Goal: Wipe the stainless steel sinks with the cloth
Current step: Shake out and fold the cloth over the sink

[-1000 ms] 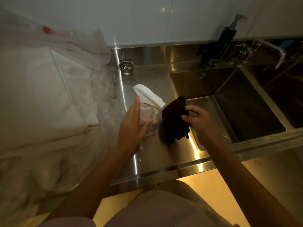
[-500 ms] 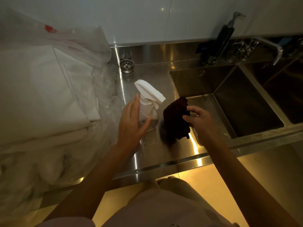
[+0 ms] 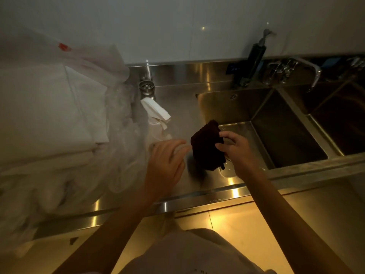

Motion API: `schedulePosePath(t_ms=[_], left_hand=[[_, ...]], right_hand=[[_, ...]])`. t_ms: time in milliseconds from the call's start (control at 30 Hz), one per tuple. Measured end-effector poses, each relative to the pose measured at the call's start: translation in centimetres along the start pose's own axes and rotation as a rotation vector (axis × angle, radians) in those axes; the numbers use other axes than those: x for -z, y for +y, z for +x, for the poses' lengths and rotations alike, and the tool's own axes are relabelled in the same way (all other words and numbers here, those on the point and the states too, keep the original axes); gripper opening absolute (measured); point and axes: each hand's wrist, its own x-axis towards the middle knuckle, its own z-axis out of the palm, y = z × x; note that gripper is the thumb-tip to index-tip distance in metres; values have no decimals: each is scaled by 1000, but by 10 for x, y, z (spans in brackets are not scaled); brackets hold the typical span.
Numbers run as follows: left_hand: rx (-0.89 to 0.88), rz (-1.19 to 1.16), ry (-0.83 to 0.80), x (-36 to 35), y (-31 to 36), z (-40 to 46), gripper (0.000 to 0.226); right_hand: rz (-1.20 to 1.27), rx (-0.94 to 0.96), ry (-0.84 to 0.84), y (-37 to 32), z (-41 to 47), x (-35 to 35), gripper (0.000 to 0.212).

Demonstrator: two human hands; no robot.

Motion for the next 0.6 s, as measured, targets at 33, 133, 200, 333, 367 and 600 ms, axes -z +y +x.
schedulePosePath(t_ms=[33,133,200,333,367,600], left_hand=[[-15,-20,-32,-4,7,9,27],[-27,-95,-123,-17,27,42,29],[-28,-139,-201,-26,38,65,37],[-107,-184,-377,-44,61,114,53],[-142,-172,-427,-49,67,126,56],[-282,-122,-653,-81,102,184,47]], right_hand=[[-6,9,-9,-1,-4,9,29],[-29,101,-48,-7,-15,38,29],[-66,196,-89,-11,-20,59,32],[-144,263,-117,-16,-21,99,33],[-177,282,-114,-16,-21,107,31],[-236,368,-24,-14,-23,154,30]])
